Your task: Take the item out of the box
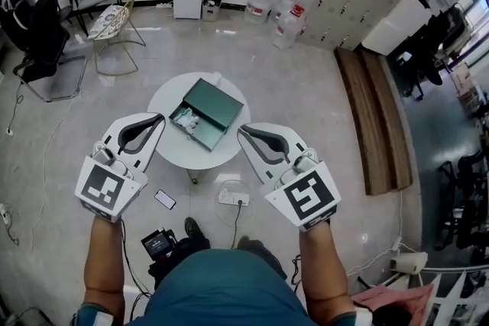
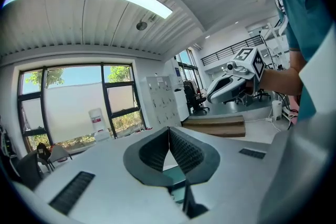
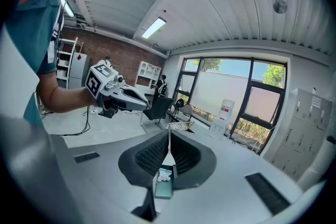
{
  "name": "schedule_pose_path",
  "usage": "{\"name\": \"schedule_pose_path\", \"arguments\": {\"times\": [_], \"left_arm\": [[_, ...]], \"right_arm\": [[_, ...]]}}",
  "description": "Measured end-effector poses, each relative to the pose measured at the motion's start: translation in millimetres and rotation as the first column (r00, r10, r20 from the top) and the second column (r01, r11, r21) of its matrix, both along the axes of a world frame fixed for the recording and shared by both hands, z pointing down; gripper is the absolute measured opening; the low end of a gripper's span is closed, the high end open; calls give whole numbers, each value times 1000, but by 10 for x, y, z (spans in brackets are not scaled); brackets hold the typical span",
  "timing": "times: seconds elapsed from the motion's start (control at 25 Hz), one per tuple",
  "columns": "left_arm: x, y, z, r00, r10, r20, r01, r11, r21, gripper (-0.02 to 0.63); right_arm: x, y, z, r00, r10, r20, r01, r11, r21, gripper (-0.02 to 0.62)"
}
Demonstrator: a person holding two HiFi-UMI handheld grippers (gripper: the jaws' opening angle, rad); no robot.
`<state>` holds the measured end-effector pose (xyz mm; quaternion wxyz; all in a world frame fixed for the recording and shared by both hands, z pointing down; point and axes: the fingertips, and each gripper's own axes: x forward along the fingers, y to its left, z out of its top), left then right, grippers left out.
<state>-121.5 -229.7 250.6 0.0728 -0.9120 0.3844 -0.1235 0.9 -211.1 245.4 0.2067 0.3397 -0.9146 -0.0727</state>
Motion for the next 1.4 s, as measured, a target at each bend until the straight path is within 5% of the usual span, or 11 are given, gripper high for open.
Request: {"name": "schedule_pose_path", "arguments": {"times": [0.28, 0.6, 0.96, 1.4], "left_arm": [[-449, -225, 102, 1000, -24, -17, 24, 1000, -3, 20], [-807, -424, 240, 987, -158, -6, 158, 987, -25, 20], [-925, -756, 499, 939, -344, 7, 343, 936, -78, 20], [-1094, -1008, 1199, 902, -431, 20, 429, 889, -161, 20]], "right_arm": [[-441, -310, 157, 999, -40, -18, 40, 999, -7, 40], [-645, -773, 313, 991, -136, -6, 135, 989, -52, 40], [-855, -1432, 717, 944, -329, -19, 325, 939, -117, 41], [-1169, -1982, 1749, 897, -438, -61, 416, 882, -220, 41]]}}
